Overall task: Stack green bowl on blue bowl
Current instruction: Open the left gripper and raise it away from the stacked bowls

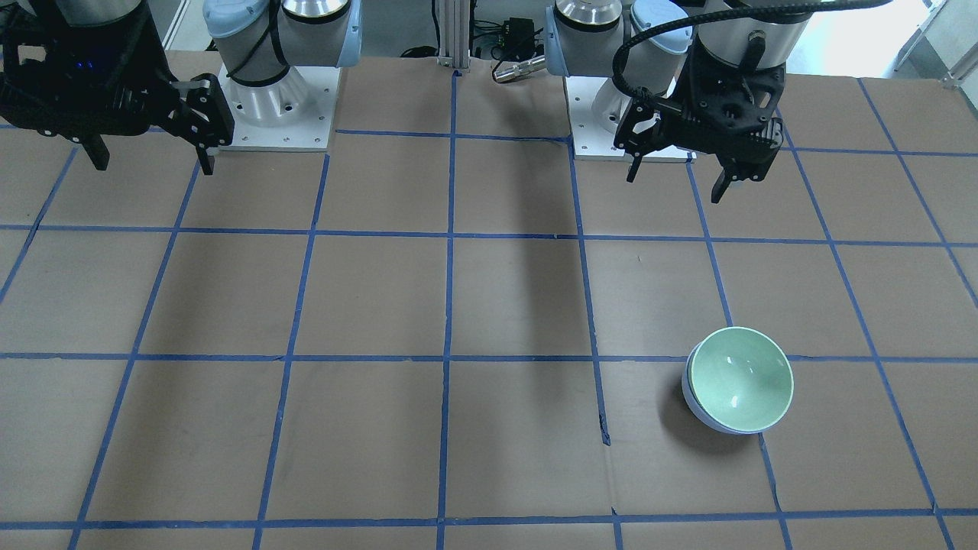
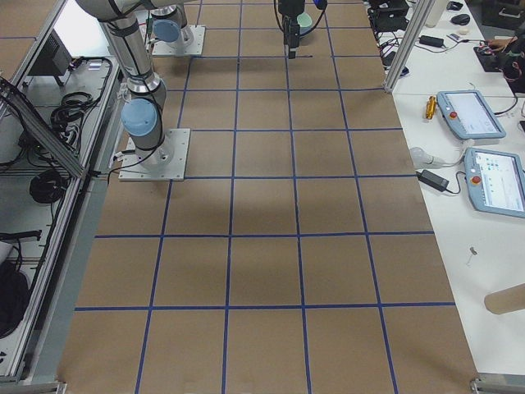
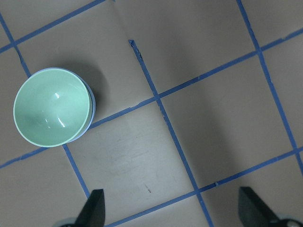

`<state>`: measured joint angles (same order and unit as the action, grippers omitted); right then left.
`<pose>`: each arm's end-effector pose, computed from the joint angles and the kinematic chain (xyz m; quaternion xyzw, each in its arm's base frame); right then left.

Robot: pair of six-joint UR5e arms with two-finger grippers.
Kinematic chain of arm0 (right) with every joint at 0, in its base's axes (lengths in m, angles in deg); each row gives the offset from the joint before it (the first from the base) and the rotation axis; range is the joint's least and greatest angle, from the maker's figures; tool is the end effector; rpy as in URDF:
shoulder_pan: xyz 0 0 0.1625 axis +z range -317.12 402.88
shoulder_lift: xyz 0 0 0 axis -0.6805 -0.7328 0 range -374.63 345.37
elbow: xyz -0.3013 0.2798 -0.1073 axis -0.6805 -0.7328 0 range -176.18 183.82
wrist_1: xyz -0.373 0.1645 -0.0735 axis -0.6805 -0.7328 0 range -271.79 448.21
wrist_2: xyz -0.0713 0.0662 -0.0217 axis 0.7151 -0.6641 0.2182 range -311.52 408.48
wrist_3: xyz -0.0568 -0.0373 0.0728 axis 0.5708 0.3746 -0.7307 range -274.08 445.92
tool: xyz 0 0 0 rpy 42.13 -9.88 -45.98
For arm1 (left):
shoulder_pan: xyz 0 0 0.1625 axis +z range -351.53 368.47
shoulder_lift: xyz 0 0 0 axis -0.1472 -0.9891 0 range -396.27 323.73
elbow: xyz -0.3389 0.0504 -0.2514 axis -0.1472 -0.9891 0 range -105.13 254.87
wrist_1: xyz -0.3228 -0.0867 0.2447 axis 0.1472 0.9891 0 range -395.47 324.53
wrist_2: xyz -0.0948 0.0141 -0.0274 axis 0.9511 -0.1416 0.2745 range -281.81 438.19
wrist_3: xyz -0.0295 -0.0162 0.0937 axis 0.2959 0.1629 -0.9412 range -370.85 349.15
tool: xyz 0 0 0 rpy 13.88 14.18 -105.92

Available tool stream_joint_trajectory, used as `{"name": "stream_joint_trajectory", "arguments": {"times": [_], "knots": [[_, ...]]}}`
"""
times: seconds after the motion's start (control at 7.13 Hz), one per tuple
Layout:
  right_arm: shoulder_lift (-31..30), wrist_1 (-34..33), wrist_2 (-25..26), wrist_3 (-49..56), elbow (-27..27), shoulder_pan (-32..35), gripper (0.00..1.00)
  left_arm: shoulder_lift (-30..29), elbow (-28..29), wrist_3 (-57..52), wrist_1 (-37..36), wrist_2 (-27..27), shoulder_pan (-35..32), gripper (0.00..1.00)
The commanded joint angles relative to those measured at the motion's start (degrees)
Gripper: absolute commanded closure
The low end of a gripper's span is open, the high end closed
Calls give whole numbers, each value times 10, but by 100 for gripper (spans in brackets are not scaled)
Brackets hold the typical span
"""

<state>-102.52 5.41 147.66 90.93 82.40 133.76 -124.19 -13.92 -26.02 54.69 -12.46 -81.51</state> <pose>0.1252 -0.5040 0.5561 0.0497 -0.9954 0.0155 0.0806 -0.1320 -0.4812 0.5158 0.1316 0.9909 -0.0264 0.0092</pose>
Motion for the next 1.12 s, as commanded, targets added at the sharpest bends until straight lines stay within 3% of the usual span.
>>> {"name": "stream_joint_trajectory", "arguments": {"times": [0.0, 0.98], "knots": [[0, 0, 0, 0, 0, 0, 0, 5, -7, 73, -3, -6, 1, 0], [0, 0, 0, 0, 0, 0, 0, 5, -2, 89, -4, -5, 1, 0]]}}
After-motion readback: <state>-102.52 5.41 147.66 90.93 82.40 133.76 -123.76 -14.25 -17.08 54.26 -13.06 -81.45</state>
